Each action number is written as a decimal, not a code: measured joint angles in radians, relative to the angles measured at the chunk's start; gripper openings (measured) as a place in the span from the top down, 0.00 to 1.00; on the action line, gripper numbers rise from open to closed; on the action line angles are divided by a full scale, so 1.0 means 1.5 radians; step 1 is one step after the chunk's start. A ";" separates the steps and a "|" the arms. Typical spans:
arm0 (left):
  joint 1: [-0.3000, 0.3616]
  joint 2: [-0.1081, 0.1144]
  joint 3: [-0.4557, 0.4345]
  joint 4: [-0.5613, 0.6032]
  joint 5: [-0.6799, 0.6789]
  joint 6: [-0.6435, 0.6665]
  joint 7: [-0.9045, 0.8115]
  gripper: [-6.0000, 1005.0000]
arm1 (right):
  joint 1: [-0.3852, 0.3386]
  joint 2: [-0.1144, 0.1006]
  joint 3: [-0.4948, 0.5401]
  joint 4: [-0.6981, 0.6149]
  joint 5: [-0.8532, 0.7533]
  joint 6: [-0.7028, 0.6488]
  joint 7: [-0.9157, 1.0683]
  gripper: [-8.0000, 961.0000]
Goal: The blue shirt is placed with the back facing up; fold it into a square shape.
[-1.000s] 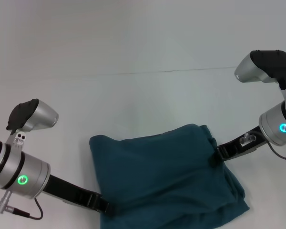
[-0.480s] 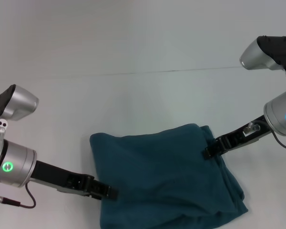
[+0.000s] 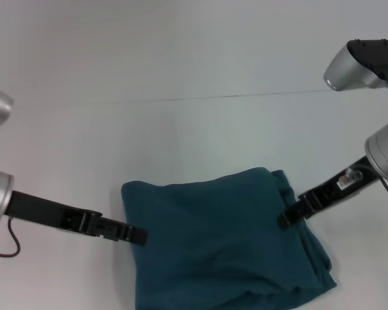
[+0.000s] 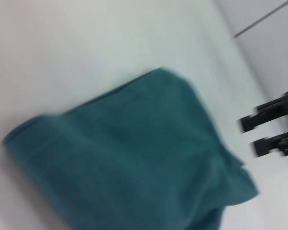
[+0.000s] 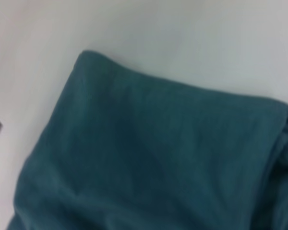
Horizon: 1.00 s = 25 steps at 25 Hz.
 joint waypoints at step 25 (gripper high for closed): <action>0.020 0.006 -0.047 0.030 -0.034 0.042 0.116 0.11 | 0.044 0.006 -0.154 0.029 -0.083 -0.079 0.069 0.51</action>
